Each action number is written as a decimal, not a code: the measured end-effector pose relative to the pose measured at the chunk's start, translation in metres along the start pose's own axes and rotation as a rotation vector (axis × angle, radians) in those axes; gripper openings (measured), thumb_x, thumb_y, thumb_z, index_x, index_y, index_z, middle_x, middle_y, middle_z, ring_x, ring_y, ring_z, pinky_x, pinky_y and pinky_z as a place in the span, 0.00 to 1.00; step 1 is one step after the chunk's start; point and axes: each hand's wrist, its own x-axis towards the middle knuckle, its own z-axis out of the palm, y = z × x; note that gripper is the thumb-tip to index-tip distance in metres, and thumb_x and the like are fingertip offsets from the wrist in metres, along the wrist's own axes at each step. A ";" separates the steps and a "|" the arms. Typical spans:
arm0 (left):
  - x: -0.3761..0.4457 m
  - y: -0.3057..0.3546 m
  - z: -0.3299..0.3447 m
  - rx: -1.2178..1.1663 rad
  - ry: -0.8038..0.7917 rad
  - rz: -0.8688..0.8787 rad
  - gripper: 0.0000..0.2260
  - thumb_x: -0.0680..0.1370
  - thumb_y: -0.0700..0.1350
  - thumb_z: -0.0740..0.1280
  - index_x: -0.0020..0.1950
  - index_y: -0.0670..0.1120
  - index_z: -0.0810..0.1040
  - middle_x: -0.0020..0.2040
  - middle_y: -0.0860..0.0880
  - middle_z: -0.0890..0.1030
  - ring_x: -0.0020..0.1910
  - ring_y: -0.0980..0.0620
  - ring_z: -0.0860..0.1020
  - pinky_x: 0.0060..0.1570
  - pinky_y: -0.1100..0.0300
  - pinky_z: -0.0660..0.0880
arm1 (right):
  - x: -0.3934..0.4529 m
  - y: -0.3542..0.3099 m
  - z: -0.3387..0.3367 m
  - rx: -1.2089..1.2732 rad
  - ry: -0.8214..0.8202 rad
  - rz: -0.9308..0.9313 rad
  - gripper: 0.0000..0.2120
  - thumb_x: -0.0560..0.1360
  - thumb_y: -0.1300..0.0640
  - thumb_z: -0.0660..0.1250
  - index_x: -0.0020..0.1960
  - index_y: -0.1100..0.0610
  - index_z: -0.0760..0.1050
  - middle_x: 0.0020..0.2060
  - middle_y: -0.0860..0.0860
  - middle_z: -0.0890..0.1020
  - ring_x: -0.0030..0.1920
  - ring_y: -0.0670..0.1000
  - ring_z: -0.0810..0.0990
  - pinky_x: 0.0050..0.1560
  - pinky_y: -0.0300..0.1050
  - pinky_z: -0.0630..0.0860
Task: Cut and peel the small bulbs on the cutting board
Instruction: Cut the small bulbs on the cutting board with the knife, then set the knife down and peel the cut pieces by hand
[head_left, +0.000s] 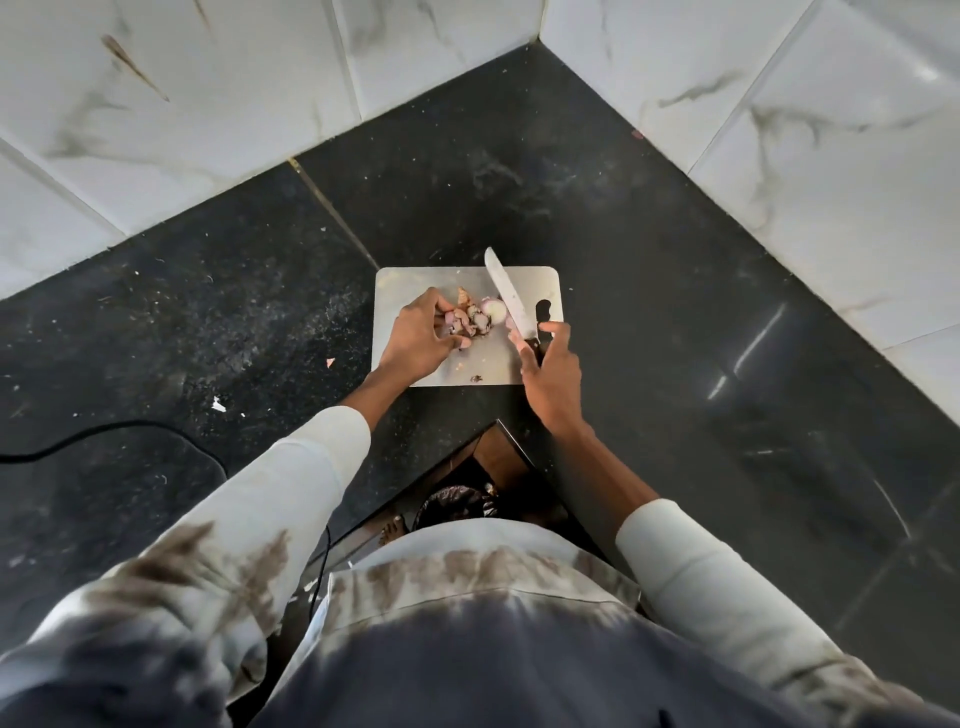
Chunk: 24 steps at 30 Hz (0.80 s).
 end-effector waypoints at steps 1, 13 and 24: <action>0.000 0.000 0.000 -0.003 -0.002 -0.001 0.22 0.72 0.46 0.84 0.59 0.49 0.76 0.58 0.49 0.84 0.55 0.51 0.85 0.59 0.49 0.85 | 0.005 0.002 0.000 -0.006 0.032 0.028 0.18 0.82 0.51 0.69 0.67 0.52 0.66 0.47 0.51 0.83 0.47 0.52 0.83 0.49 0.54 0.82; 0.000 0.003 -0.003 -0.034 -0.049 -0.008 0.22 0.73 0.47 0.83 0.60 0.52 0.75 0.59 0.51 0.84 0.56 0.53 0.83 0.54 0.65 0.80 | 0.038 0.024 -0.028 0.060 0.346 0.291 0.11 0.79 0.61 0.73 0.56 0.55 0.72 0.53 0.54 0.82 0.56 0.56 0.79 0.53 0.44 0.73; 0.000 0.004 -0.003 -0.084 -0.037 -0.024 0.21 0.71 0.48 0.84 0.58 0.52 0.78 0.57 0.53 0.85 0.55 0.53 0.85 0.54 0.64 0.82 | 0.035 0.000 -0.013 -0.167 0.333 0.119 0.14 0.79 0.52 0.71 0.62 0.51 0.74 0.61 0.52 0.73 0.63 0.55 0.71 0.62 0.53 0.70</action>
